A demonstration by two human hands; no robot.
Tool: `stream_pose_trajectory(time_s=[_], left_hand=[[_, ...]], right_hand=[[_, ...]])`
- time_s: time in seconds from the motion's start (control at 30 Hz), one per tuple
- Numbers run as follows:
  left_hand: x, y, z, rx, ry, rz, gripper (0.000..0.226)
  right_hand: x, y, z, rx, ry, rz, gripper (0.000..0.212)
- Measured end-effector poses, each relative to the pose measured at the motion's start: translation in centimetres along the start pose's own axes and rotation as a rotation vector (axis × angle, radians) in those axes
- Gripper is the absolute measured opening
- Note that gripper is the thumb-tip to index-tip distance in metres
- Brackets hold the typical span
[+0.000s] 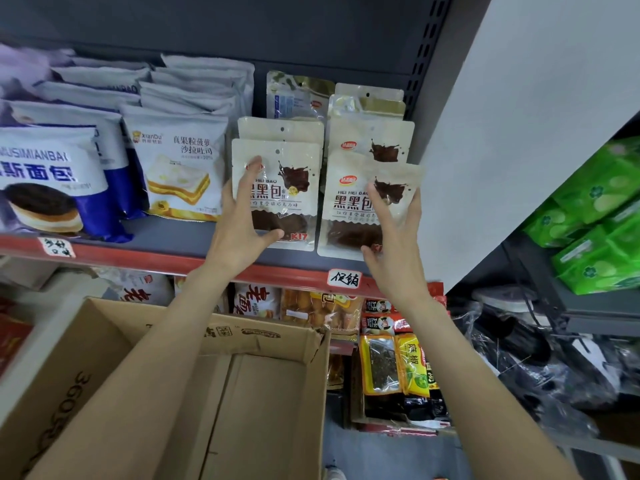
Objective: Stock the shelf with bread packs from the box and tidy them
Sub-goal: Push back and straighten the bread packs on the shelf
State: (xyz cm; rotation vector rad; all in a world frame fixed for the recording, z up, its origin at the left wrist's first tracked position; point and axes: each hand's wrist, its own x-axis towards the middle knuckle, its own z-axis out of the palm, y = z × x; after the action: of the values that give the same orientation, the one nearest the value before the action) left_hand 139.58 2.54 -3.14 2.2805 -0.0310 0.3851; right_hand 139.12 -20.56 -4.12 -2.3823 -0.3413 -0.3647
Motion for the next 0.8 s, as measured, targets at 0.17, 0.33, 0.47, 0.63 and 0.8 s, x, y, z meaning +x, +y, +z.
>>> stream_pose_trajectory(time_s=[0.17, 0.33, 0.47, 0.63, 0.8], left_hand=[[-0.6, 0.4, -0.6, 0.002, -0.015, -0.001, 0.115], [-0.9, 0.7, -2.4, -0.060, 0.050, 0.034, 0.101], [0.9, 0.4, -4.4, 0.003, 0.130, 0.086, 0.072], [5.6, 1.5, -5.4, 0.360, 0.011, 0.237, 0.065], [6.6, 1.3, -5.6, 0.595, -0.029, 0.296, 0.063]], right_hand=[[-0.4, -0.4, -1.3, -0.049, -0.005, -0.053, 0.089], [1.6, -3.3, -4.4, -0.169, 0.247, -0.307, 0.039], [8.2, -7.1, -5.6, -0.270, 0.287, -0.505, 0.022], [16.5, -10.0, -3.0, -0.229, -0.201, -0.415, 0.021], [21.3, -11.0, -0.8, -0.371, -0.485, -0.334, 0.024]])
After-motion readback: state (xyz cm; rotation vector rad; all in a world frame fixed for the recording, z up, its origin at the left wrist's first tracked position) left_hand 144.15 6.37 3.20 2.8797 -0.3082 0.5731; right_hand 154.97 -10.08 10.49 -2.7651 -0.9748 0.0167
